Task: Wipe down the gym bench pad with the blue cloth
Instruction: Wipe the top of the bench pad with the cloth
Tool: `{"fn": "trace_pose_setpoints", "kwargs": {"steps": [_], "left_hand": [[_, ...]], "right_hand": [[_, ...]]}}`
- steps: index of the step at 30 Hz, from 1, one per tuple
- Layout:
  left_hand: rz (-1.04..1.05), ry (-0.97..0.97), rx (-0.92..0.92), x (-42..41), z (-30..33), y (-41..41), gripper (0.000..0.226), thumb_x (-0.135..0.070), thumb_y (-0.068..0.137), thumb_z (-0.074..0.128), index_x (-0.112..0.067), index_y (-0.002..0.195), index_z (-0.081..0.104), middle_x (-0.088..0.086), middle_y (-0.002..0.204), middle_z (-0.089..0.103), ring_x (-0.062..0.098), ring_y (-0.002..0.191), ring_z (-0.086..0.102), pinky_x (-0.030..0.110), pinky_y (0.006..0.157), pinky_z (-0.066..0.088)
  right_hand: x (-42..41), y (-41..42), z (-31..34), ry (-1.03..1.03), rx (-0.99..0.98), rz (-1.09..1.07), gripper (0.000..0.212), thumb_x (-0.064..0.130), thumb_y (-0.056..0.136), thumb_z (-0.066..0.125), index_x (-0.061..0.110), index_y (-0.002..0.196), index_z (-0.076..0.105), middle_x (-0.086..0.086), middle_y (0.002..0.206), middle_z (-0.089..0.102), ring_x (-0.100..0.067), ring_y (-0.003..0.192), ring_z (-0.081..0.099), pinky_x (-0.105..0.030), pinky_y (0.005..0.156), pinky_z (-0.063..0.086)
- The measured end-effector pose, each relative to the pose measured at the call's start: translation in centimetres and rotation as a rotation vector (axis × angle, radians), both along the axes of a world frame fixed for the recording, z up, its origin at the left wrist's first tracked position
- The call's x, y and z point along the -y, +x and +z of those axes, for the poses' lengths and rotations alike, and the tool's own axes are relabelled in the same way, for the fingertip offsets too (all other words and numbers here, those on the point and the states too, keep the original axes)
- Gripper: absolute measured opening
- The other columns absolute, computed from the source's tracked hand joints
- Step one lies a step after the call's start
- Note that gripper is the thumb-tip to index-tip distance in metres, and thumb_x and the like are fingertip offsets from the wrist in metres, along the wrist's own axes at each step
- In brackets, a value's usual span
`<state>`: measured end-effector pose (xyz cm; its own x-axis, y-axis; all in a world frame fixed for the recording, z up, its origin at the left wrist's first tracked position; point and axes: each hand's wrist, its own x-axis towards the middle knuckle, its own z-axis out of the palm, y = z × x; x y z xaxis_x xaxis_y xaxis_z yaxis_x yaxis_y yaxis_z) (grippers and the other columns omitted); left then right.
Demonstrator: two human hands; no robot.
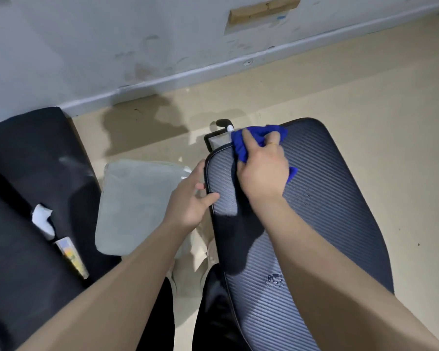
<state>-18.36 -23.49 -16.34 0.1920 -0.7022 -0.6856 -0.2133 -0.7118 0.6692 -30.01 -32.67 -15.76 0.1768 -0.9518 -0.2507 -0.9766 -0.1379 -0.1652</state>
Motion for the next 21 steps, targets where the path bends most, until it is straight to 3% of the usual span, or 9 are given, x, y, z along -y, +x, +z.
{"fn": "trace_pose_setpoints", "kwargs": {"steps": [2,4,6,8,10,12,14,17,21], "left_hand": [[-0.031,-0.025,-0.059,-0.1,-0.3,0.6,0.064,-0.012,0.084,0.064,-0.037,0.137,0.039,-0.006,0.100,0.056,0.013,0.085,0.053,0.022,0.077,0.040],[-0.014,-0.015,-0.153,-0.8,-0.3,1.0,0.040,-0.012,0.077,0.065,-0.032,0.111,0.056,-0.003,0.092,0.061,0.017,0.081,0.058,0.022,0.073,0.042],[-0.051,0.042,-0.202,-1.6,-0.2,1.3,0.037,-0.019,0.072,0.062,-0.031,0.106,0.057,0.002,0.098,0.066,0.017,0.075,0.060,0.024,0.073,0.043],[-0.141,0.077,-0.196,-2.1,-0.2,1.4,0.057,-0.018,0.080,0.065,-0.038,0.129,0.044,-0.002,0.109,0.062,0.015,0.077,0.056,0.025,0.077,0.041],[-0.193,0.061,-0.142,-2.0,-0.2,1.2,0.073,-0.021,0.083,0.065,-0.039,0.142,0.025,-0.003,0.124,0.053,0.022,0.106,0.056,0.029,0.095,0.042],[-0.276,0.021,-0.009,-1.3,0.0,0.5,0.091,-0.028,0.081,0.066,-0.029,0.149,0.006,0.005,0.152,0.023,0.025,0.139,0.028,0.036,0.114,0.027],[-0.329,0.014,0.076,-0.1,0.1,-0.9,0.116,-0.033,0.074,0.073,-0.020,0.148,-0.014,0.004,0.159,-0.012,0.023,0.147,-0.001,0.035,0.119,0.011],[-0.329,0.059,0.052,1.3,0.1,-2.9,0.140,-0.031,0.063,0.082,-0.017,0.140,-0.035,0.009,0.152,-0.035,0.027,0.147,-0.012,0.039,0.121,0.009],[-0.285,0.036,0.079,1.2,-0.5,-3.4,0.141,-0.027,0.061,0.081,-0.020,0.139,-0.036,0.007,0.152,-0.032,0.028,0.146,-0.005,0.036,0.120,0.014]], "right_hand": [[-2.9,1.7,0.1,-0.018,0.052,0.177,0.061,0.025,0.065,0.073,0.020,0.124,0.059,-0.020,0.098,0.055,-0.035,0.070,0.057,-0.036,0.055,0.048],[-5.6,1.8,0.1,-0.008,0.076,0.372,0.062,0.029,0.058,0.078,0.021,0.118,0.063,-0.016,0.088,0.058,-0.032,0.059,0.057,-0.031,0.049,0.047],[-5.9,0.6,0.7,0.037,0.067,0.517,0.063,0.033,0.056,0.079,0.026,0.117,0.064,-0.014,0.087,0.059,-0.031,0.058,0.058,-0.031,0.048,0.047],[-4.0,-1.4,1.0,0.040,0.024,0.572,0.064,0.027,0.056,0.080,0.027,0.118,0.064,-0.015,0.087,0.059,-0.033,0.061,0.060,-0.033,0.049,0.049],[-1.1,-3.6,0.9,-0.004,-0.039,0.369,0.061,0.019,0.065,0.073,0.026,0.124,0.059,-0.020,0.099,0.056,-0.038,0.074,0.060,-0.040,0.058,0.051],[0.7,-5.7,0.4,-0.028,-0.117,0.073,0.059,0.017,0.078,0.062,0.027,0.135,0.049,-0.023,0.117,0.049,-0.041,0.091,0.055,-0.045,0.073,0.048],[-0.1,-5.7,0.1,-0.052,-0.150,-0.021,0.060,0.017,0.081,0.058,0.025,0.138,0.044,-0.025,0.122,0.045,-0.042,0.094,0.052,-0.046,0.078,0.046],[-3.5,-3.6,0.5,-0.021,-0.044,0.198,0.064,0.019,0.071,0.068,0.017,0.132,0.051,-0.026,0.108,0.053,-0.041,0.079,0.057,-0.043,0.065,0.051],[-3.2,-4.4,0.9,-0.016,-0.042,0.571,0.069,0.029,0.059,0.079,0.020,0.124,0.059,-0.019,0.091,0.059,-0.035,0.063,0.060,-0.036,0.049,0.049]]}}
